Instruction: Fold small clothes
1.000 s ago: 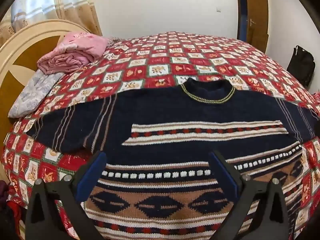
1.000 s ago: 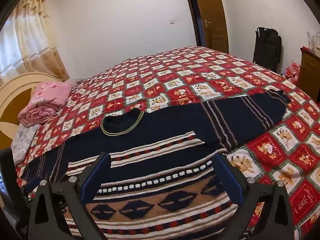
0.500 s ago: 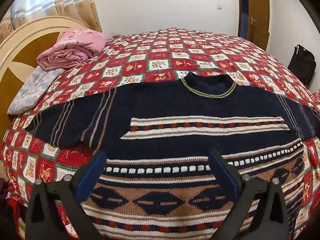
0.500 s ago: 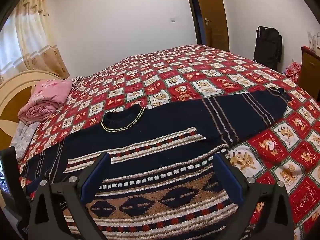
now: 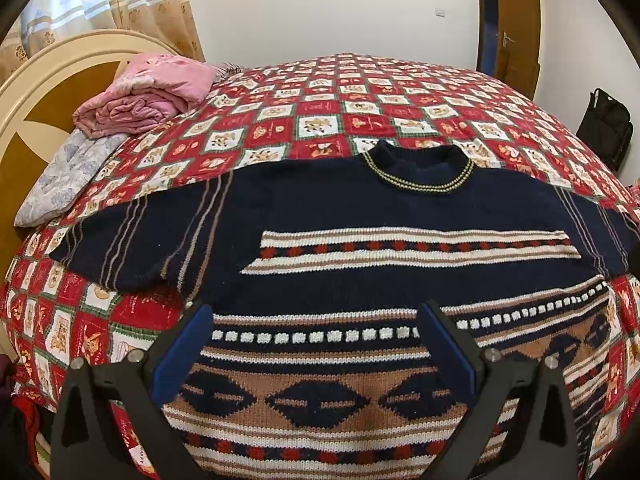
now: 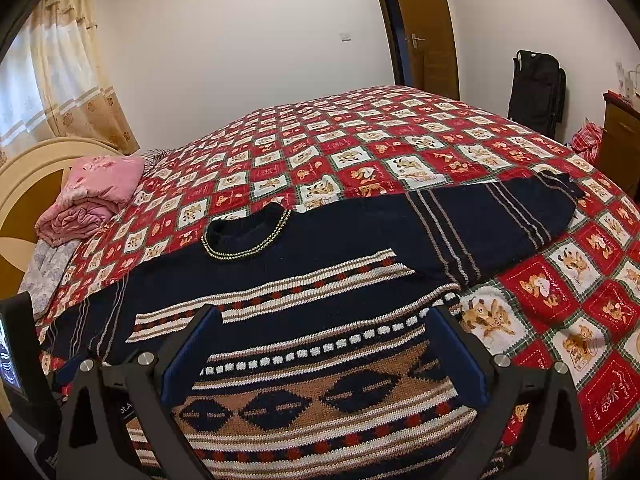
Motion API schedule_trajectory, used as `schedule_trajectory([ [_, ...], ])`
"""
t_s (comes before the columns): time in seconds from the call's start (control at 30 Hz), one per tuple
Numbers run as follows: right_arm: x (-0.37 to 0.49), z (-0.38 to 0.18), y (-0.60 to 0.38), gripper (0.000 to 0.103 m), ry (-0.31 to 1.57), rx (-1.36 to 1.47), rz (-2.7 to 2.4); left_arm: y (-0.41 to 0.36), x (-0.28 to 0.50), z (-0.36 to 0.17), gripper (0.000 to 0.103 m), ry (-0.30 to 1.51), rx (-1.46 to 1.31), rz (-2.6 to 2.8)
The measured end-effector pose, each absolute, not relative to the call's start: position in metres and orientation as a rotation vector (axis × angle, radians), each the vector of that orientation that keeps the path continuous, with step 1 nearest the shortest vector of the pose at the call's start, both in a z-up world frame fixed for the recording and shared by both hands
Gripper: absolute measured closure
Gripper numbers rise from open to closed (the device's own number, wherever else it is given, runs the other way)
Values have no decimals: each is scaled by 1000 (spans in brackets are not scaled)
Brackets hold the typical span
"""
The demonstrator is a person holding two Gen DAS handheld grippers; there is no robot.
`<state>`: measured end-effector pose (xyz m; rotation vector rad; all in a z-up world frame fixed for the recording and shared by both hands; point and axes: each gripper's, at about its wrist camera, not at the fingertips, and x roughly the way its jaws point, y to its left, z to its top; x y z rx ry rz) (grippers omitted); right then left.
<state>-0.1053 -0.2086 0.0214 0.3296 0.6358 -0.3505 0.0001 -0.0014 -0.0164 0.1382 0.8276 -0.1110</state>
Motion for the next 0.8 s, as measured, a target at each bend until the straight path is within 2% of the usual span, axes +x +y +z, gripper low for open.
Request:
schedule_trajectory([
  [0.8,-104,20,-209,1,648,326,-347,-8,-6,-17,0,828,144,-118],
])
